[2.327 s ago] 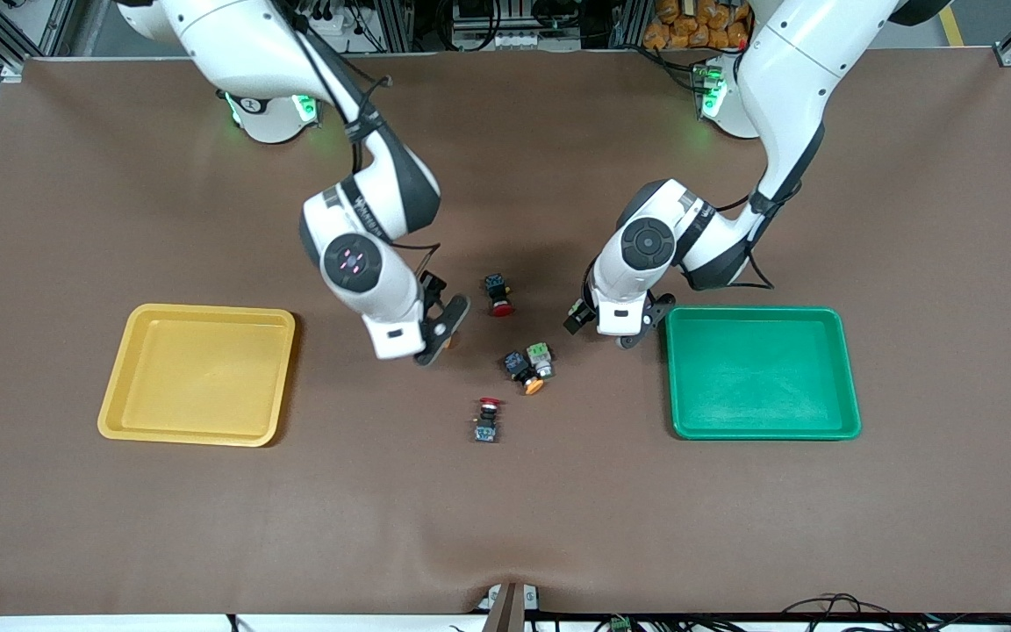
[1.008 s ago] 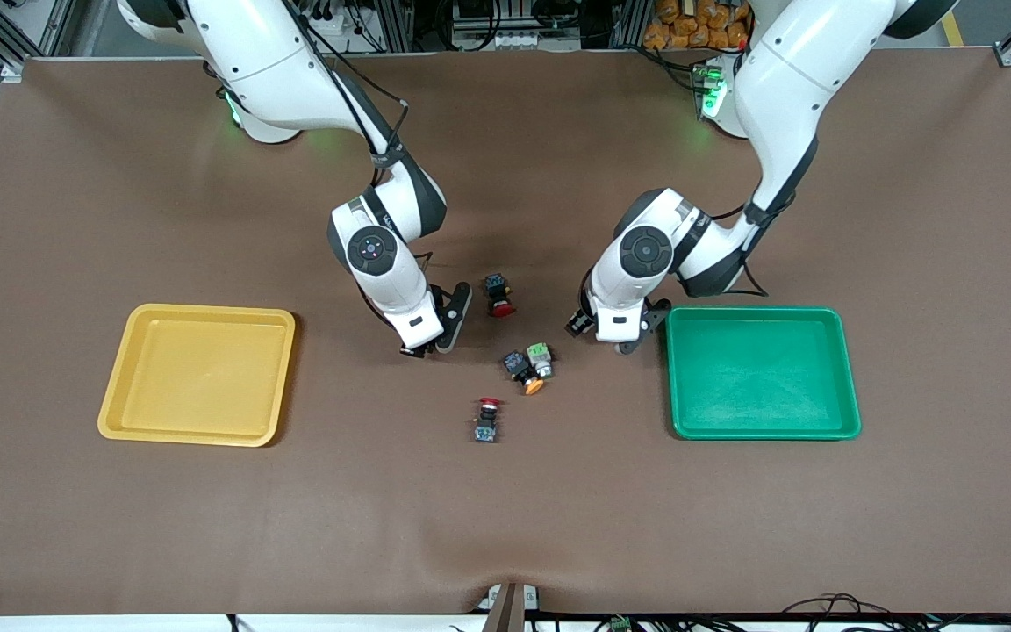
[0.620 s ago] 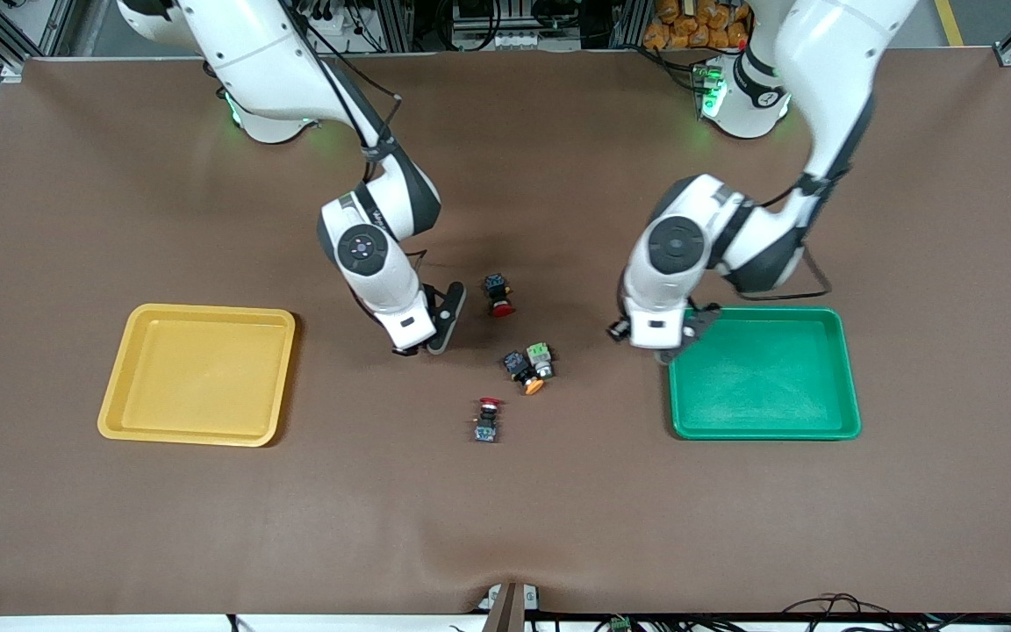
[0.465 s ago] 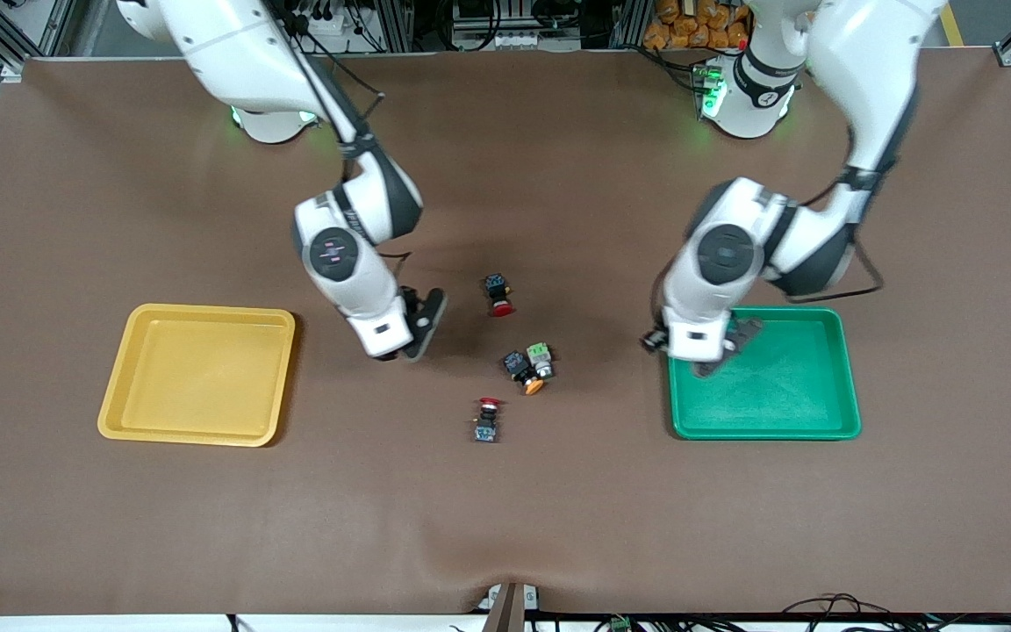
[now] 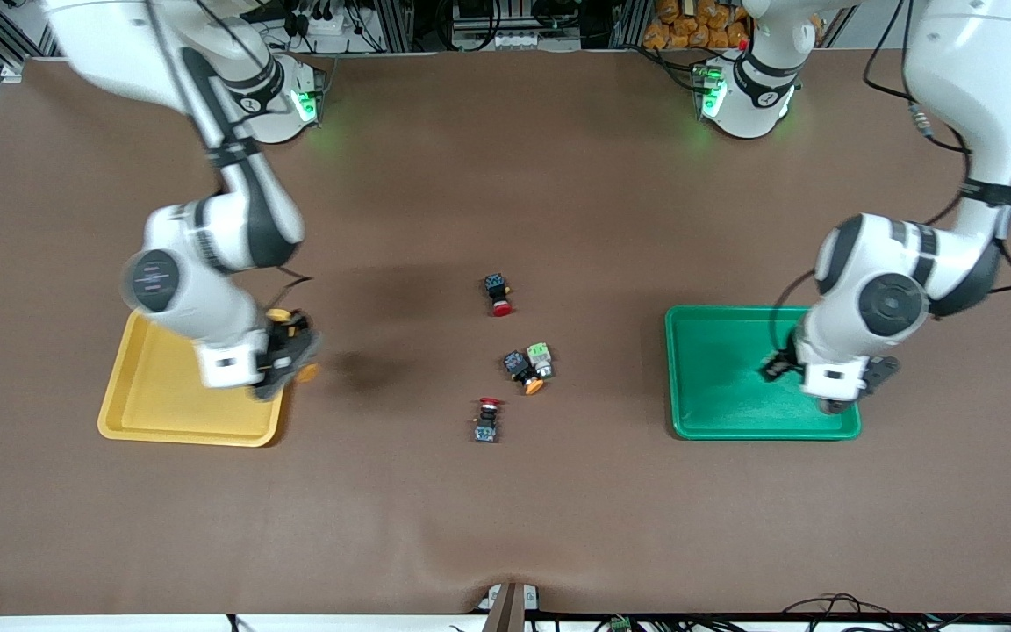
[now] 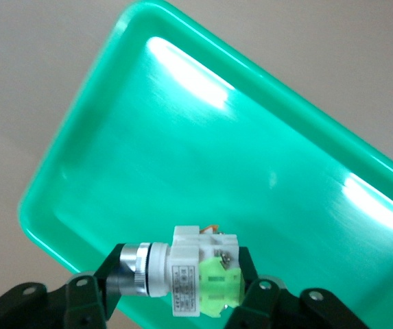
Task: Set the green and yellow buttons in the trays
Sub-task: 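Carry the yellow button with the right gripper while the left gripper carries green, then open the left gripper over the green tray while the right gripper releases yellow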
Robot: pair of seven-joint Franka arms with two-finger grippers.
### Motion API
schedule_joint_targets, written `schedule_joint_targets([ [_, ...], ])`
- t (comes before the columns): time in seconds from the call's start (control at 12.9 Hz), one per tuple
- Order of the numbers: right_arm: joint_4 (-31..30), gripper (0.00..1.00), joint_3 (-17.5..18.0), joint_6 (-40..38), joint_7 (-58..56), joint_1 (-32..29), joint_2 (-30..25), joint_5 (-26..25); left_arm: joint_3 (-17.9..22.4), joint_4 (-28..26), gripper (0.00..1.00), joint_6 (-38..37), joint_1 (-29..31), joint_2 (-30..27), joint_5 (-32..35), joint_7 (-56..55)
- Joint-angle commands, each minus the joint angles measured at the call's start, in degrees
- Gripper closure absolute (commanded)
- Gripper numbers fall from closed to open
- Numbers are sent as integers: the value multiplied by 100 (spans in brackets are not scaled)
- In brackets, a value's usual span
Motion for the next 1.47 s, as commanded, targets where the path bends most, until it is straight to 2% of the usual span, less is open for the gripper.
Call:
schedule_joint_targets([
  [0.0, -11, 77, 136, -249, 68, -1096, -136, -66, -78, 74, 87, 217, 317, 303, 413, -4],
  [0.08, 7, 77, 136, -310, 68, -1334, -136, -66, -78, 92, 40, 313, 466, 391, 492, 5],
  [0.16, 7, 67, 136, -319, -2, -1624, -101, -66, -86, 83, 0, 384, 511, 410, 502, -4],
  [0.23, 7, 29, 153, -311, -72, -1931, -57, -58, -104, 92, 0, 385, 512, 384, 484, -39],
  [0.31, 7, 4, 154, -311, -229, -2039, -48, -49, -130, 83, 0, 385, 494, 357, 458, -74],
  [0.47, 16, 0, 154, -311, -450, -2022, -48, -49, -252, 48, 0, 350, 468, 226, 414, -83],
  [0.62, 120, 0, 197, -407, -651, -1900, -57, -49, -594, 57, 0, 219, 494, 147, 318, -153],
  [0.85, 366, 0, 250, -592, -1293, -1531, -13, 21, -1227, 83, 0, 182, 363, 172, 71, -854],
  [0.93, 463, 0, 276, -592, -1399, -1417, 40, 117, -1351, 153, 0, 182, 171, 225, 71, -1170],
  [1.09, 534, 0, 285, -592, -1837, -1136, 93, 441, -1343, 460, 0, 182, -452, 426, 97, -1864],
  [1.4, 543, 0, 285, -758, -2498, -749, 102, 804, -1256, 1172, 0, 217, -1560, 1085, 237, -2429],
])
